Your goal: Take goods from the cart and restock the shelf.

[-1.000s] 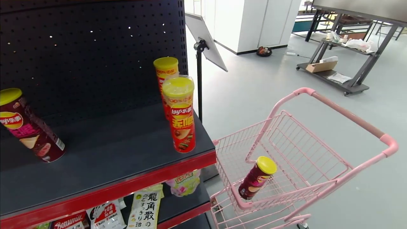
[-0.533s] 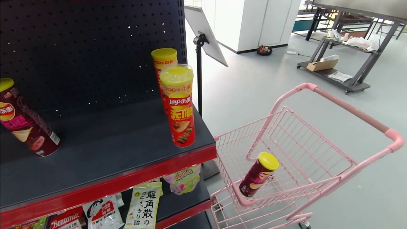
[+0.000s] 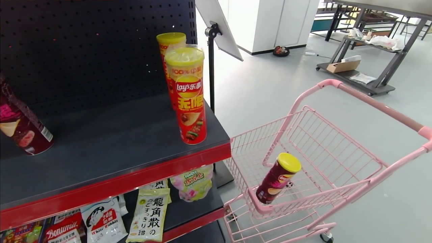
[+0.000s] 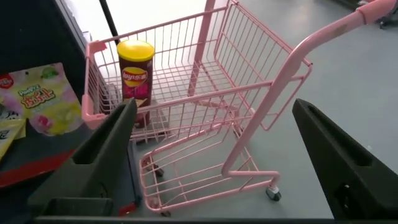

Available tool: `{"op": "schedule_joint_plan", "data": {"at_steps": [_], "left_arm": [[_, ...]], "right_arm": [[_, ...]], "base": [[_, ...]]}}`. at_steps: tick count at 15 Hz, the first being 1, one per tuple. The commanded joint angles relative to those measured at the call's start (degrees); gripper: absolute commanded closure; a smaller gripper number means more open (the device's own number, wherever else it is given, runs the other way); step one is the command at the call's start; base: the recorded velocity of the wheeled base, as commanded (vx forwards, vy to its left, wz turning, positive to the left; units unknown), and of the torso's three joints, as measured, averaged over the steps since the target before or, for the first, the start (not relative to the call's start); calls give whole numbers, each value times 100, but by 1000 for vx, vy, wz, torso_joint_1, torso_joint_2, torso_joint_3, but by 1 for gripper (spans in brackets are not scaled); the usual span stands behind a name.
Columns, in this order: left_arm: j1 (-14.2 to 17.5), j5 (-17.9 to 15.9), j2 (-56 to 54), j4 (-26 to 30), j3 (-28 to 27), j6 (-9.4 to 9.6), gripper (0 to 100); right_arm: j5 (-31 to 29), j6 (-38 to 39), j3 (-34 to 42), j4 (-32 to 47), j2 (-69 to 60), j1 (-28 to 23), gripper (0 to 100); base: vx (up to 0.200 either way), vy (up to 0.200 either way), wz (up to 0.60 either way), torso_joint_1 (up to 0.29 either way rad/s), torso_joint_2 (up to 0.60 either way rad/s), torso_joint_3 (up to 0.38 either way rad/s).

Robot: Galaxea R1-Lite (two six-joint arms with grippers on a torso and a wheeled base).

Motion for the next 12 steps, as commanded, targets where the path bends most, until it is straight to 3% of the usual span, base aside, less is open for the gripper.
{"op": "schedule_joint_plan", "data": {"at_steps": [1,12], "left_arm": [[-2,1,5,0,0,0,0],[-2,1,5,0,0,0,0]], "right_arm": [[-8,-4,0,1,0,1,0],[-8,-4,0,1,0,1,0]], "base": [[0,0,0,-168,452,295],[0,0,0,-163,528,365]]}}
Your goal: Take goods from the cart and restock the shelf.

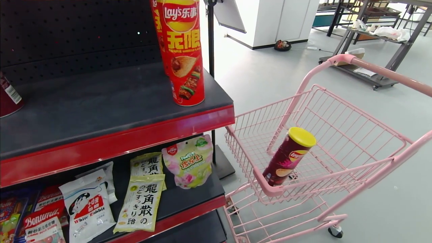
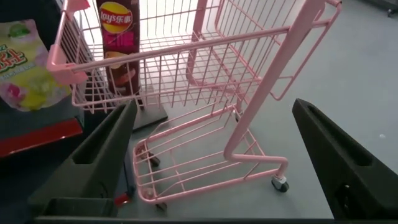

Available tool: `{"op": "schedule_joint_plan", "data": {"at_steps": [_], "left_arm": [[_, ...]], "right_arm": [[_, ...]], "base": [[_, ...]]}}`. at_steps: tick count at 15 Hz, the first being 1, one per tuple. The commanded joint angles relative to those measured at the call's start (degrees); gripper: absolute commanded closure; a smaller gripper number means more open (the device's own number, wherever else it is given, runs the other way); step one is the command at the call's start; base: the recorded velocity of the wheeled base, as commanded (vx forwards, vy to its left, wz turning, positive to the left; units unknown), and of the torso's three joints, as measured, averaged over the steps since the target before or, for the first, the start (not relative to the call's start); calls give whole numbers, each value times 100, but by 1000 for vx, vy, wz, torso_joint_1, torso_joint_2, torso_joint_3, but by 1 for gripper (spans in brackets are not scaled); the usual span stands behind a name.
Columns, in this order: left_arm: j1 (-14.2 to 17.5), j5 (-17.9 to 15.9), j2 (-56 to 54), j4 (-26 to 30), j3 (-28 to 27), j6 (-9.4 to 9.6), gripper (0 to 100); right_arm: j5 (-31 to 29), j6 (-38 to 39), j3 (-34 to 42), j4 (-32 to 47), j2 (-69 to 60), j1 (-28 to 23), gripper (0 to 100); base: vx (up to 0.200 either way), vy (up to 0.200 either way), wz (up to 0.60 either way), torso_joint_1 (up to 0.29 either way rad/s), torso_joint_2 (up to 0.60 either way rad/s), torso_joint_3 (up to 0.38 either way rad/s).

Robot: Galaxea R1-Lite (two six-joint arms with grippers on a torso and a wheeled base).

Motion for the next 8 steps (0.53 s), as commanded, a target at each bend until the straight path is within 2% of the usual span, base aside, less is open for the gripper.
{"op": "schedule_joint_plan", "data": {"at_steps": [1,5,6,7,8], "left_arm": [[0,1,5,0,0,4,0],[0,1,5,0,0,-4,0],[0,1,5,0,0,-4,0],[0,1,5,0,0,-4,0],[0,1,5,0,0,-4,0]], "right_arm": [[-4,-2,0,-1,0,1,0],[5,-19,0,-1,35,10,0],[84,218,-536,-36,299,63,0],[67,614,-1433,-19,1213,168,0],[-39,1800,-3568,-19,3173,195,0]], "base": [[0,0,0,-110,496,373],[0,0,0,-35,144,118],[0,0,0,0,0,0],[0,0,0,0,0,0],[0,0,0,0,0,0]]}}
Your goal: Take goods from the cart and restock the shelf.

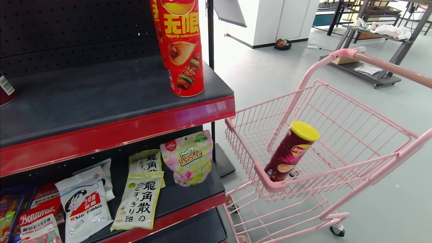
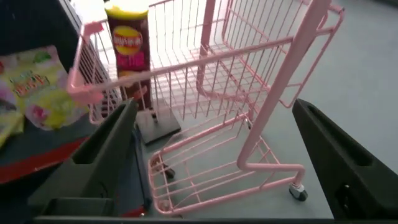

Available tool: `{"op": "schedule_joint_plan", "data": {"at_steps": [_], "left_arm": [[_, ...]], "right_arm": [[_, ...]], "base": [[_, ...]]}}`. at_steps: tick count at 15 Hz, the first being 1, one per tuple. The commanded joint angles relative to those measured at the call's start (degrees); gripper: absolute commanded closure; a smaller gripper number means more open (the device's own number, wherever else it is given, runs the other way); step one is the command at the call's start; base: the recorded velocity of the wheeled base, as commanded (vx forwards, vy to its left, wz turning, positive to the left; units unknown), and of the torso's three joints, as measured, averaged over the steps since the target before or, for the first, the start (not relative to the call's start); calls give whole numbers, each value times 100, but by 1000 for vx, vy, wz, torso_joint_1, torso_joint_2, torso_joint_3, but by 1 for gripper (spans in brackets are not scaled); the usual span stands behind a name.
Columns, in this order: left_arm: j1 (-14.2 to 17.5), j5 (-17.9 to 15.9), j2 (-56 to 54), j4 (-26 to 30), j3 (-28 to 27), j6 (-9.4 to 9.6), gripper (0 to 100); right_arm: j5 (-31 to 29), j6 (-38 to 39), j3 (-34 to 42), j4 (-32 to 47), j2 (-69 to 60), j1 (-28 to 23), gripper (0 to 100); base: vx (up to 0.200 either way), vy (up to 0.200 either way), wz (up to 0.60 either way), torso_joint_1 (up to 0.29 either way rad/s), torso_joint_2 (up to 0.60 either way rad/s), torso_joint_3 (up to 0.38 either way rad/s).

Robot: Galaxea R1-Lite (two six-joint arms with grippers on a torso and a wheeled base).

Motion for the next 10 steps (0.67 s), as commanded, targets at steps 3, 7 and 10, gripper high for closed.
{"op": "schedule_joint_plan", "data": {"at_steps": [3,7,10], "left_arm": [[0,1,5,0,0,-1,0],[0,1,5,0,0,8,0],[0,1,5,0,0,43,0]], "right_arm": [[119,1428,-4091,-10,4653,262,0],[1323,1208,-2395,-2532,6305,358,0],[1771,1190,-1525,-4185,7412,350,0]], "base": [[0,0,0,0,0,0],[0,0,0,0,0,0],[0,0,0,0,0,0]]}}
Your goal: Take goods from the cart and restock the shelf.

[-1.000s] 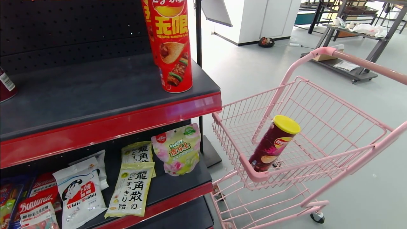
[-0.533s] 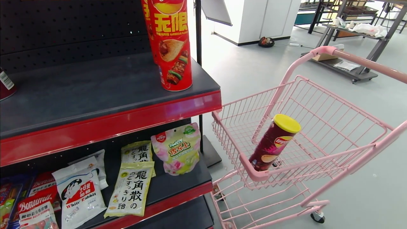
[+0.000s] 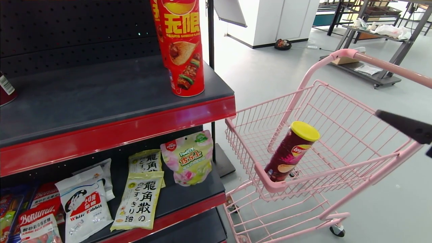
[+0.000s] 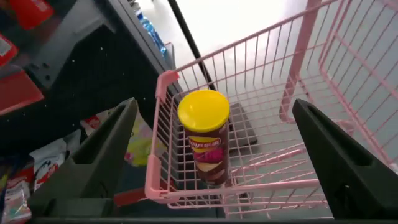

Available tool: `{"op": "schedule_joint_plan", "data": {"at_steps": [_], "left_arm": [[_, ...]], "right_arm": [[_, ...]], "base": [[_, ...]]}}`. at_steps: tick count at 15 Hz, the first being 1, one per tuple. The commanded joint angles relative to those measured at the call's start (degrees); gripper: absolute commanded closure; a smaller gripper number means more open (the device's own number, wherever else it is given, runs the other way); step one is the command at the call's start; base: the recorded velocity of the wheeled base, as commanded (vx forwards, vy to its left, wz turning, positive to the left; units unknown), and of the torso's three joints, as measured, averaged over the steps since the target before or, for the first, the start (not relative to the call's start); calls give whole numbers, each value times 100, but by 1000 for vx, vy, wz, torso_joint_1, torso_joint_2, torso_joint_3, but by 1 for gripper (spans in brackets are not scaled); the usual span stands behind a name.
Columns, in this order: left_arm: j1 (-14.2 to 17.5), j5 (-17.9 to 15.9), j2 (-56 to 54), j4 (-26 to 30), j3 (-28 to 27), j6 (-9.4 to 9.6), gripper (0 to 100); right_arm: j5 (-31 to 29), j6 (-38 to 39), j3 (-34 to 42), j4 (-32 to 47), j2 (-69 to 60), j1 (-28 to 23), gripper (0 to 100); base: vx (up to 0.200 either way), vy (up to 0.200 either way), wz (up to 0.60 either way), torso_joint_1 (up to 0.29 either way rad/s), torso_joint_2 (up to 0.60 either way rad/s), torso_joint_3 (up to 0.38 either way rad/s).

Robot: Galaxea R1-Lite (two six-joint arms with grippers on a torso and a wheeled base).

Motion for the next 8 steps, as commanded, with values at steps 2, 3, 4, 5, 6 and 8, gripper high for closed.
{"op": "schedule_joint_plan", "data": {"at_steps": [2,3,4,5,6,8], "left_arm": [[0,-7,5,-9,0,24,0],[0,-7,5,-9,0,24,0],[0,-7,5,-9,0,24,0],[0,-7,5,-9,0,33,0],[0,-7,5,-9,0,33,0],[0,-7,5,-9,0,33,0]], "right_arm": [[320,25,740,-1505,2127,94,0],[320,34,687,-1549,2188,252,0],[320,25,661,-1549,2232,402,0],[311,-37,652,-1576,2338,472,0],[311,-107,626,-1602,2382,525,0],[311,-116,626,-1602,2399,744,0]], "base": [[0,0,0,0,0,0],[0,0,0,0,0,0],[0,0,0,0,0,0],[0,0,0,0,0,0],[0,0,0,0,0,0],[0,0,0,0,0,0]]}}
